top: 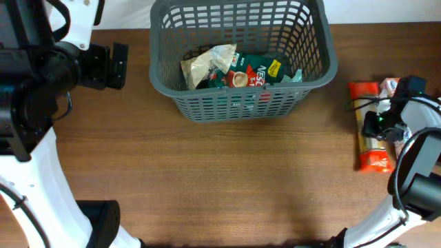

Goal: Pack container
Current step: 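Grasp the orange-capped pasta packet with the right gripper, then carry the pasta packet and lay it in the basket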

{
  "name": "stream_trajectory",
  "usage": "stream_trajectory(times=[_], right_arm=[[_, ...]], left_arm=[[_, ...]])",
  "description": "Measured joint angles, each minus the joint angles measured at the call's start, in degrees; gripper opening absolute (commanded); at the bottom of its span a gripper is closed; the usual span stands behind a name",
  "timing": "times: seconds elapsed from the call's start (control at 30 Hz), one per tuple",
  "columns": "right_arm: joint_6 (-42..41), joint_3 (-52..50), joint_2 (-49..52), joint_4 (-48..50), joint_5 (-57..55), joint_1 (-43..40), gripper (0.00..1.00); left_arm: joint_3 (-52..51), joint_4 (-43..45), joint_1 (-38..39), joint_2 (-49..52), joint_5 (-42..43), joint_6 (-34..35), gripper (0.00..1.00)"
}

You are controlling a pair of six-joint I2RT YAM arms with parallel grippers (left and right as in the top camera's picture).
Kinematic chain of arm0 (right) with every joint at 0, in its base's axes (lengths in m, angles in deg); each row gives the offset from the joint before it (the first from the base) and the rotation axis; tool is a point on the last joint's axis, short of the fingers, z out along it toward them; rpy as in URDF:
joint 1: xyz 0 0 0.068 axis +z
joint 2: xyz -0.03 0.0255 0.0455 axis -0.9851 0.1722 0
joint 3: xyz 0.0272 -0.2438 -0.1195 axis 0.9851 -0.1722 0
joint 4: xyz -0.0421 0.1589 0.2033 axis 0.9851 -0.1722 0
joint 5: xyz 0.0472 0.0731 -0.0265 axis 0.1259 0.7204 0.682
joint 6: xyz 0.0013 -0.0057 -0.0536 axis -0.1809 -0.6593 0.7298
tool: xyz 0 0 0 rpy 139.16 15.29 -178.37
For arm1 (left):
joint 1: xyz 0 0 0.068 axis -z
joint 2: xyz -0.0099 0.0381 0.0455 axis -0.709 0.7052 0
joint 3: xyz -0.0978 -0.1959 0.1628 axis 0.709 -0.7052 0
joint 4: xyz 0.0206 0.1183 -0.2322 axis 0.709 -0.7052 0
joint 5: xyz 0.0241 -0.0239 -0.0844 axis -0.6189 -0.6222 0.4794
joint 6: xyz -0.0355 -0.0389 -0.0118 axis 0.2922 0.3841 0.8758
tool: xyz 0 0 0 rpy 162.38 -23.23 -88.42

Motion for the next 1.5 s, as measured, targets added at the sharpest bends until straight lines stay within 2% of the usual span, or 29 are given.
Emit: stream_trajectory(times=[0.13, 0.27, 0.4, 0.67, 0.73, 0.87, 0.93, 0.97, 1.0, 1.07, 1.17, 1.3, 1.5], right_arm=[[-2.2, 1.8, -0.3, -0.6, 2.0, -0.1, 0.04], [-4.2, 6.5, 0.9, -7.6, 5.8, -0.2, 0.04], [-5.7, 20.2, 1.6, -18.0, 8.9, -0.1, 0.04], [-5.3, 52.2, -3.8, -28.7, 11.1, 2.5, 0.04], [-1.6, 59.0, -6.8, -30.0, 11.3, 6.9, 0.04], [9.3, 64.5, -10.8, -30.5, 13.0, 18.7, 0.04], [18.7, 64.9, -11.3, -30.6, 13.9, 26.1, 0.04], [20.8, 64.9, -11.2, -30.6, 14.0, 27.6, 0.04], [27.4, 64.9, -10.4, -30.7, 14.1, 31.4, 0.04], [37.4, 64.8, -8.5, -29.8, 14.1, 36.2, 0.04], [47.5, 64.8, -5.0, -24.6, 13.9, 40.9, 0.04], [54.0, 64.8, 1.4, -17.0, 13.4, 43.8, 0.04], [55.6, 64.8, 14.2, -14.3, 11.8, 43.9, 0.04]], left_arm=[[0.0, 0.0, 0.0, 0.0, 0.0, 0.0, 0.99], [0.0, 0.0, 0.0, 0.0, 0.0, 0.0, 0.99], [0.0, -0.1, 0.0, 0.0, 0.0, 0.0, 0.99], [0.0, 0.0, 0.0, 0.0, 0.0, 0.0, 0.99], [0.0, 0.0, 0.0, 0.0, 0.0, 0.0, 0.99], [0.0, 0.0, 0.0, 0.0, 0.0, 0.0, 0.99], [0.0, 0.0, 0.0, 0.0, 0.0, 0.0, 0.99], [0.0, 0.0, 0.0, 0.0, 0.0, 0.0, 0.99], [0.0, 0.0, 0.0, 0.0, 0.0, 0.0, 0.99], [0.0, 0.0, 0.0, 0.0, 0.0, 0.0, 0.99], [0.0, 0.0, 0.0, 0.0, 0.0, 0.0, 0.99], [0.0, 0.0, 0.0, 0.0, 0.0, 0.0, 0.99], [0.0, 0.0, 0.0, 0.0, 0.0, 0.0, 0.99]])
